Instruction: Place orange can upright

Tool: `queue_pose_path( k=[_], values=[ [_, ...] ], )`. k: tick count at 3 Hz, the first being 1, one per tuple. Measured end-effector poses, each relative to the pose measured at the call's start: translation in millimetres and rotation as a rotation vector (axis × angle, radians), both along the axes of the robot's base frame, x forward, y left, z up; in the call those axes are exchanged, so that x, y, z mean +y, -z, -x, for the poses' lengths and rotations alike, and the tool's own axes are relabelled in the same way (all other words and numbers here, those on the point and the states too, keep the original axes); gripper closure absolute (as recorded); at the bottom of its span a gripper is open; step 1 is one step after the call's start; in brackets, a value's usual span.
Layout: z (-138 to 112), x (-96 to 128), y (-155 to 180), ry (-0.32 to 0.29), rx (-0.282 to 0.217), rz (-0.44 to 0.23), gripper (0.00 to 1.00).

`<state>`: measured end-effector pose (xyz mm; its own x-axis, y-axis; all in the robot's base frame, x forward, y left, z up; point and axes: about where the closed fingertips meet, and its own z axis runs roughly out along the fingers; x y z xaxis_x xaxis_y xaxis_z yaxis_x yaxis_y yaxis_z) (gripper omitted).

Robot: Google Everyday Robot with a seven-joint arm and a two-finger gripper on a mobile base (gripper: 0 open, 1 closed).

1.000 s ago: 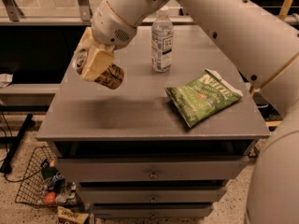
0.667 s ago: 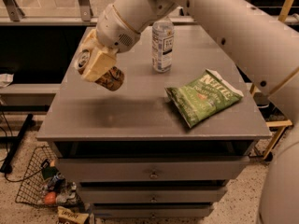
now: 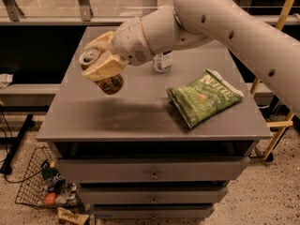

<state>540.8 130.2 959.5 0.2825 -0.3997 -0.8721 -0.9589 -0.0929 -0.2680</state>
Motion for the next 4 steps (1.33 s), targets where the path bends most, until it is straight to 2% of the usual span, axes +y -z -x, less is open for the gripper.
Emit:
queue_pose_path(
  k=[1,2,3,4],
  values=[
    [-5.8,-7.5,1.3,0.073,0.040,-0.174,1.00],
    [-16.2,-10.9,8.7,0.110,0.102,-0.274,1.00],
    [-22.2,-5.4,11.8,0.131,0.111,-0.262,1.00],
    [-24.4,4.2,18.3,0.156,0.106,-0.190,1.00]
  ],
)
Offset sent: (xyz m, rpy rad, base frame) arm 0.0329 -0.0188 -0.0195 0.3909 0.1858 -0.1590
